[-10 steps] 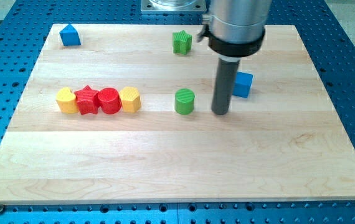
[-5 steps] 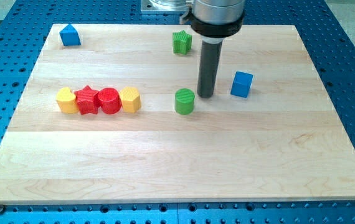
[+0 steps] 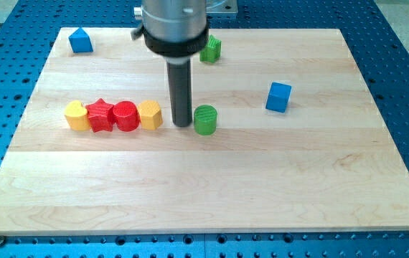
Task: Push the green circle to the bottom right corner of the board
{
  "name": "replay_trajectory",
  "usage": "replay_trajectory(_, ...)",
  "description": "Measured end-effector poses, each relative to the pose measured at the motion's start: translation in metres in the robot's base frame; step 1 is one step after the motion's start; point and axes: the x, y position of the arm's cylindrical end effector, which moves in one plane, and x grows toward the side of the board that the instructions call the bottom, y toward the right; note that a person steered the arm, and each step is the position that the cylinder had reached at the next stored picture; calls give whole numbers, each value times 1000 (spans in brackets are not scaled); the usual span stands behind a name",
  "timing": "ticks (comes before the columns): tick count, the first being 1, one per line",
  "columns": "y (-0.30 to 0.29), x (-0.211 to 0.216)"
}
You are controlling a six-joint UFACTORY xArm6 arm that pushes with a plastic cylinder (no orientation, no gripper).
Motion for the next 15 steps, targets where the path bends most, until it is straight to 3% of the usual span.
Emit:
replay_trajectory(2,49,-1)
replay_trajectory(3,81,-22)
replay_trajectory(5,82,-63)
replay_trajectory(7,112,-19)
replay_trajectory(9,178,-14)
replay_trajectory(12,118,-3)
replay_trajectory(13,123,14)
replay_trajectory(15,220,28)
